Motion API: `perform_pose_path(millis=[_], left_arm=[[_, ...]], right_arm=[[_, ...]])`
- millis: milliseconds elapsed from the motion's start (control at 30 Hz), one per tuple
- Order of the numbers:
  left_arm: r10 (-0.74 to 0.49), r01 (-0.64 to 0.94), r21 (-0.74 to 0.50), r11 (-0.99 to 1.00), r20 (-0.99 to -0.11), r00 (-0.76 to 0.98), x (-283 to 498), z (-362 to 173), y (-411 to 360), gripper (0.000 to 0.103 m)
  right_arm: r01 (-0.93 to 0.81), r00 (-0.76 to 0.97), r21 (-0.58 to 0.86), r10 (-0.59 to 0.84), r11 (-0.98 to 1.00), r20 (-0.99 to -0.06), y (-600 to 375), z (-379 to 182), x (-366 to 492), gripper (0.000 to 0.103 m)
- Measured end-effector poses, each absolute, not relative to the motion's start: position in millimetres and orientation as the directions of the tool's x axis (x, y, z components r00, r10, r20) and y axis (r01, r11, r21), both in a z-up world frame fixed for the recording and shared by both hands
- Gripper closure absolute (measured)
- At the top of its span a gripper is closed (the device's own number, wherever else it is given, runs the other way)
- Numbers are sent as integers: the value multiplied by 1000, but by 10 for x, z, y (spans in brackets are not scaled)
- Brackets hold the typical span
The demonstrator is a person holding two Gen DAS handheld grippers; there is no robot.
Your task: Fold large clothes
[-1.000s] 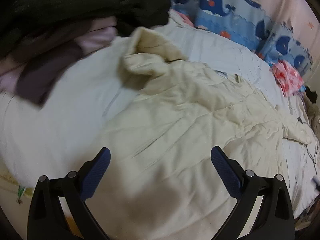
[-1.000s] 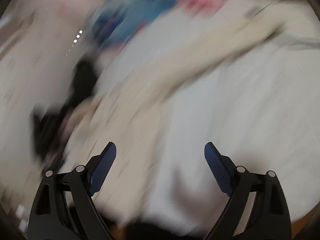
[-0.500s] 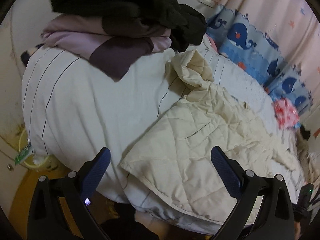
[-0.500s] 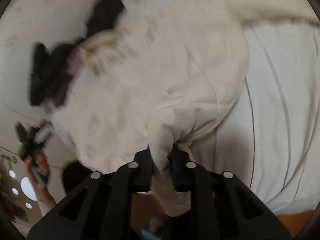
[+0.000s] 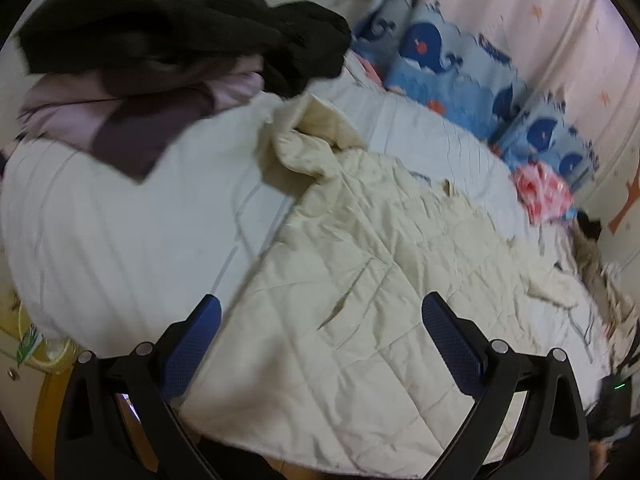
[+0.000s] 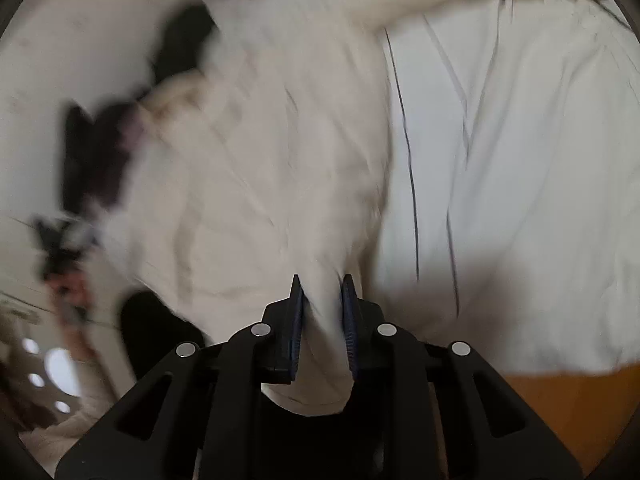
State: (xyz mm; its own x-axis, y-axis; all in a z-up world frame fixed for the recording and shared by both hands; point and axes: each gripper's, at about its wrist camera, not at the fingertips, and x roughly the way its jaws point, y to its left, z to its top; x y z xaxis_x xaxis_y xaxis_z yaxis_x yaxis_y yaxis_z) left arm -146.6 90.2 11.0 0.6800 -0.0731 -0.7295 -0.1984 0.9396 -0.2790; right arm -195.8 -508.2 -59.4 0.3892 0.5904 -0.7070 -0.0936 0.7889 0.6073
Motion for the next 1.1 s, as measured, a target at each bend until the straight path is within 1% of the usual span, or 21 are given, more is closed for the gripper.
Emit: perform_pose_path(millis=[33,67,100,133,200,267,300,333,367,467,600,733,800,867,933,967,1000,1033,1100], left_arm=[[-70,-191,-266,945,-734,676,-1400,92,848,7],[-68,-178,-249,952,-739,670,-1272,66,752,7],[-68,-169,-240,956,-741,668,-1188,47,679,7],[-71,-158,-232,960,-745,664,-1060,13,569,7],[-81,-137,-224,965,-749,657,-877,-52,385,7],[-86,-112,-207,972,-754,652,-693,-123,197,7],[-77,-99,-187,977,-752,655,-596,-145,105,7],[-65,-92,-166,982,-748,661,-529,-144,66,7],[-33,-89,-127,988,-734,678,-442,-119,34,7],[68,-105,-13,994,-681,730,-204,-2,92,7],[149,-135,71,988,-643,752,208,175,305,7],[175,-82,174,981,-627,759,704,314,300,7],[219,-50,278,959,-619,754,1047,305,196,7],[261,1,385,923,-629,732,1415,203,52,7],[339,34,509,860,-620,707,1749,36,-85,6],[391,46,579,814,-606,693,1954,-82,-147,7],[422,63,619,783,-602,678,2112,-195,-179,7],[442,87,638,765,-619,649,2276,-318,-193,7],[464,113,643,758,-652,599,2498,-518,-165,7]], right_arm=[[-92,454,627,593,774,-665,-5232,-472,-1964,66],[-77,504,635,580,768,-640,-5395,-387,-1955,55],[-22,587,640,529,768,-614,-5690,-260,-1880,27],[26,642,643,480,765,-597,-5908,-196,-1822,18],[121,724,679,403,724,-559,-6483,-160,-1608,18],[220,755,705,340,675,-561,-6871,-256,-1378,18],[293,767,702,279,649,-578,-7098,-310,-1228,18],[320,778,712,255,626,-574,-7228,-359,-1116,18],[278,800,741,279,611,-531,-7234,-362,-963,18],[171,820,708,300,685,-488,-6756,-263,-569,18],[70,803,729,396,680,-446,-5997,-332,-175,18],[41,764,700,429,713,-482,-5110,-384,311,17],[40,741,701,450,712,-499,-4787,-465,477,15],[36,702,672,460,739,-544,-4497,-697,637,15],[36,690,559,384,828,-613,-4186,-1020,730,15],[28,699,481,327,876,-636,-4044,-1219,705,14],[20,703,444,303,896,-643,-3954,-1275,687,12],[8,704,412,287,911,-649,-3887,-1247,691,8],[-15,707,415,303,910,-639,-3889,-1257,693,7]])
